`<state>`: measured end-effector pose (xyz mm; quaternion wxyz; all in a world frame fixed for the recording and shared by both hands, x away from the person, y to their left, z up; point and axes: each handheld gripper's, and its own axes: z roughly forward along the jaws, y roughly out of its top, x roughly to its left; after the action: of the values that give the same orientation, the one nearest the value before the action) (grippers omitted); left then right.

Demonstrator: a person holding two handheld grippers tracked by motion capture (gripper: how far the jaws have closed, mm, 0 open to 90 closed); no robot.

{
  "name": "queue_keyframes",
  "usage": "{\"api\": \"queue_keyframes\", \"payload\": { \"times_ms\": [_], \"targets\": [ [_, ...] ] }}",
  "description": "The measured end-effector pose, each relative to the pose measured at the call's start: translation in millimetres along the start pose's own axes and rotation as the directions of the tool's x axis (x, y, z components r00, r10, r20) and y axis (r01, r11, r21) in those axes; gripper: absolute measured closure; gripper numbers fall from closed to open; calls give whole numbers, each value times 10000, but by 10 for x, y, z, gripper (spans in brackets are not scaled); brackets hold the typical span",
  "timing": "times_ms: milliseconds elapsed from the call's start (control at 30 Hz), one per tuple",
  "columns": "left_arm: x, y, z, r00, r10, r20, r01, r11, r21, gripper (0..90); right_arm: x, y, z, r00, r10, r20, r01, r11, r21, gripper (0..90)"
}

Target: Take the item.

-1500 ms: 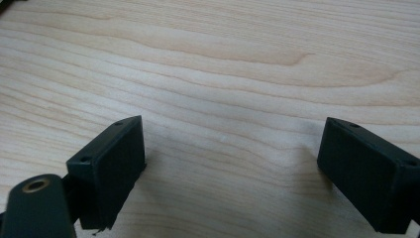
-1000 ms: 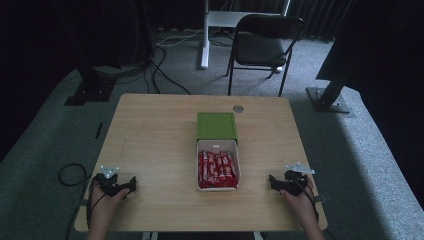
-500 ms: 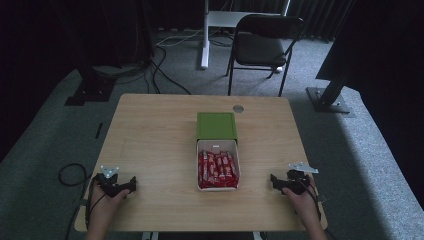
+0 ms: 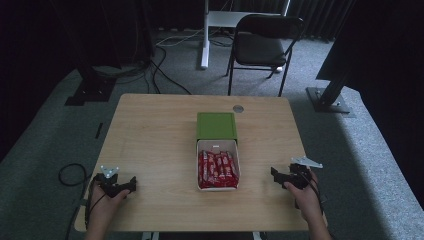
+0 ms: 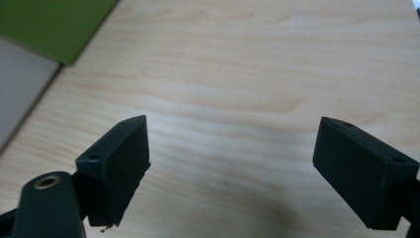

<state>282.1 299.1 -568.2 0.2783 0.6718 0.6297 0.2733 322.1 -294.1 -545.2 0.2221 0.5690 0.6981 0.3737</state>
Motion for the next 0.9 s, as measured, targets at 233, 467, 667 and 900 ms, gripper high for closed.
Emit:
{"api": "queue_keyframes", "payload": {
  "times_ms": [233,467,667,900],
  "targets": [
    [0,0,1,10000,12,7,-12,10000,1,98,111,133,-38,9998,-27,-179,22,9996,-294,137],
    [-1,1,3,10000,31,23,-31,10000,10,89,350,397,-92,9961,-390,-791,326,9962,-811,144],
    [-1,1,3,10000,31,23,-31,10000,12,89,543,549,-93,9906,-667,-1196,534,9923,-1118,154],
    [-1,1,3,10000,30,24,-30,10000,12,89,778,649,-111,9819,-1039,-1581,821,9869,-1388,156]
  ]
}}
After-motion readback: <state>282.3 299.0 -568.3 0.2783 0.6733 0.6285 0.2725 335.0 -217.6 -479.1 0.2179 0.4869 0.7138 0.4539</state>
